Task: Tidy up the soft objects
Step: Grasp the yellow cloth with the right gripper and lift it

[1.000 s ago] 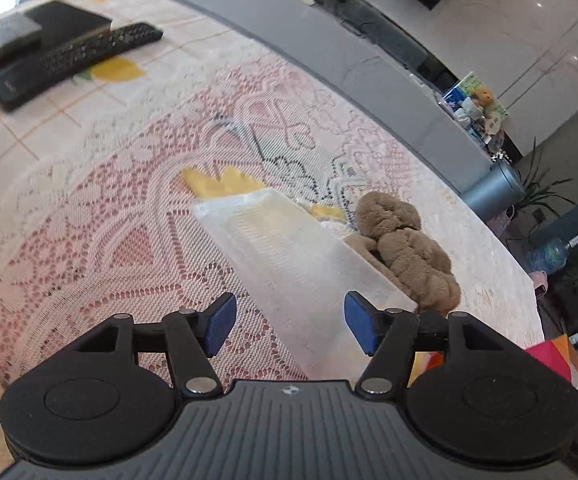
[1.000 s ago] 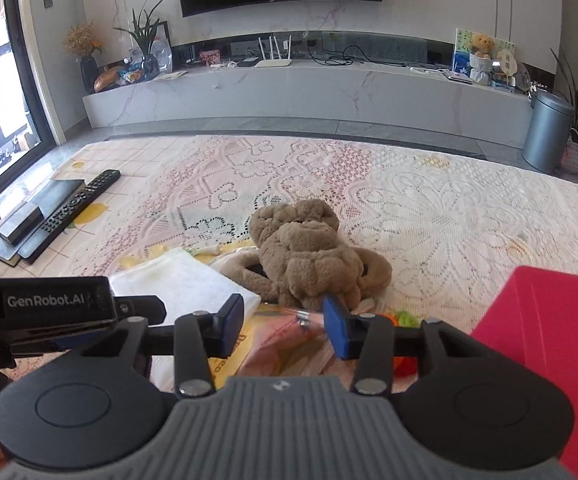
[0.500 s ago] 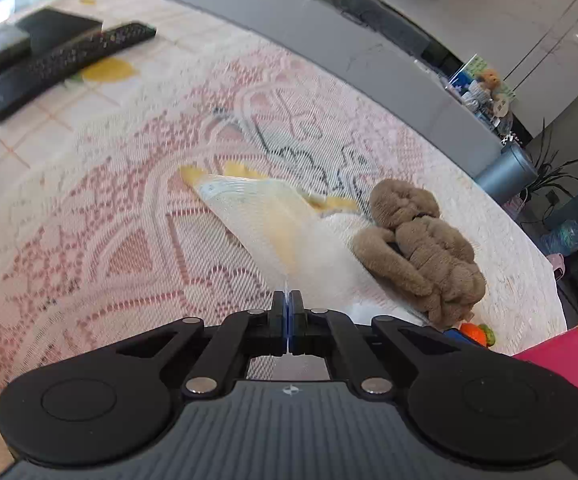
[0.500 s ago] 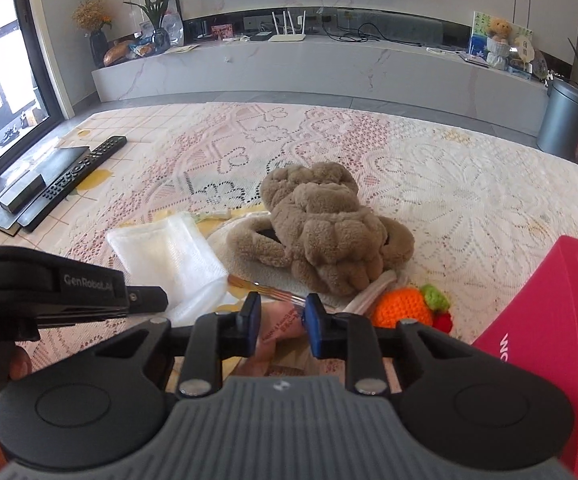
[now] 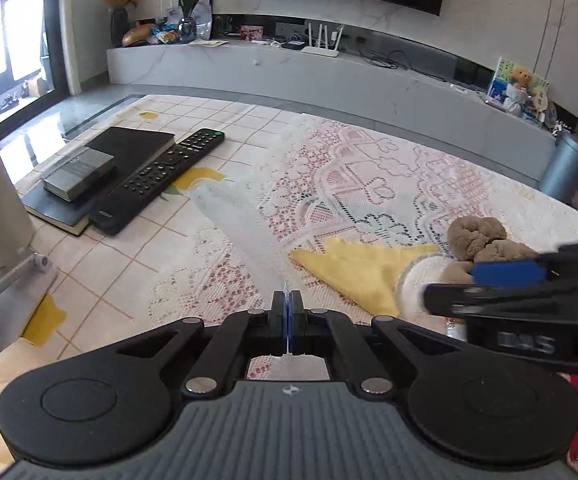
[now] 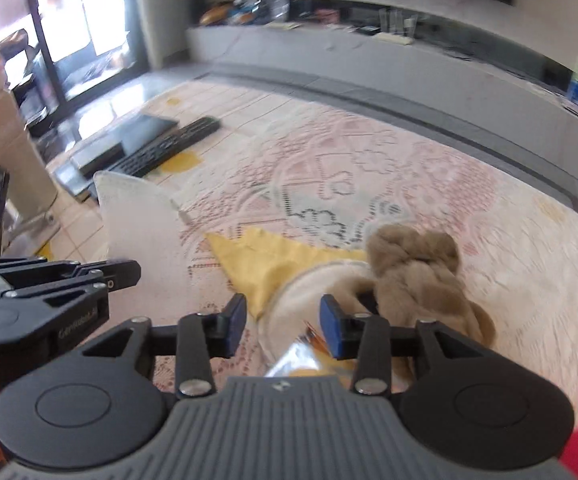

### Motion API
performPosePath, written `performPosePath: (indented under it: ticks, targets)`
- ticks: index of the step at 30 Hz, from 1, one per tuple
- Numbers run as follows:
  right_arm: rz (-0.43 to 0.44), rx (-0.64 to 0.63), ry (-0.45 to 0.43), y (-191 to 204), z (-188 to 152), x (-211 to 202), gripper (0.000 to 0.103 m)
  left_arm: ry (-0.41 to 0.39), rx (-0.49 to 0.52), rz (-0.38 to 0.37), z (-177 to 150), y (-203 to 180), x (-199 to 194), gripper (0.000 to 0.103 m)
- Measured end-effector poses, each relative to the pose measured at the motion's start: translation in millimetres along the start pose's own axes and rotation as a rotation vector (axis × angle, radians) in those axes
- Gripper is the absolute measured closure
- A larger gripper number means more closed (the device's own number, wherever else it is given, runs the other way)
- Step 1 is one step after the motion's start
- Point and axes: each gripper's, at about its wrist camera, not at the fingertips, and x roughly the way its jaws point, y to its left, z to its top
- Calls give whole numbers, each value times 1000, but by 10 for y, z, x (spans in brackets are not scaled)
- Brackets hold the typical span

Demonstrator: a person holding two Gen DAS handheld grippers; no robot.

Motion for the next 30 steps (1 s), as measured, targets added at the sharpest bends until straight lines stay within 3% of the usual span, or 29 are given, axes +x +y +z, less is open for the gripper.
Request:
performPosePath:
  ticks: [5, 12, 22, 28, 30]
  targets:
    - [15, -142, 119, 110, 225, 431, 48, 16, -11, 3, -7, 56, 77, 103]
    - [28, -230, 191, 198, 369, 754, 48, 50, -37, -5, -8, 135, 181, 103]
    - [36, -191, 218, 192, 452, 1001, 50, 74, -61, -31, -19, 195, 240, 103]
    - [42, -180, 207, 174, 448, 995, 61, 76, -58, -35, -13, 189, 243, 103]
    - [47, -189, 198, 198, 435, 977, 72, 73, -55, -36, -14, 185, 238, 103]
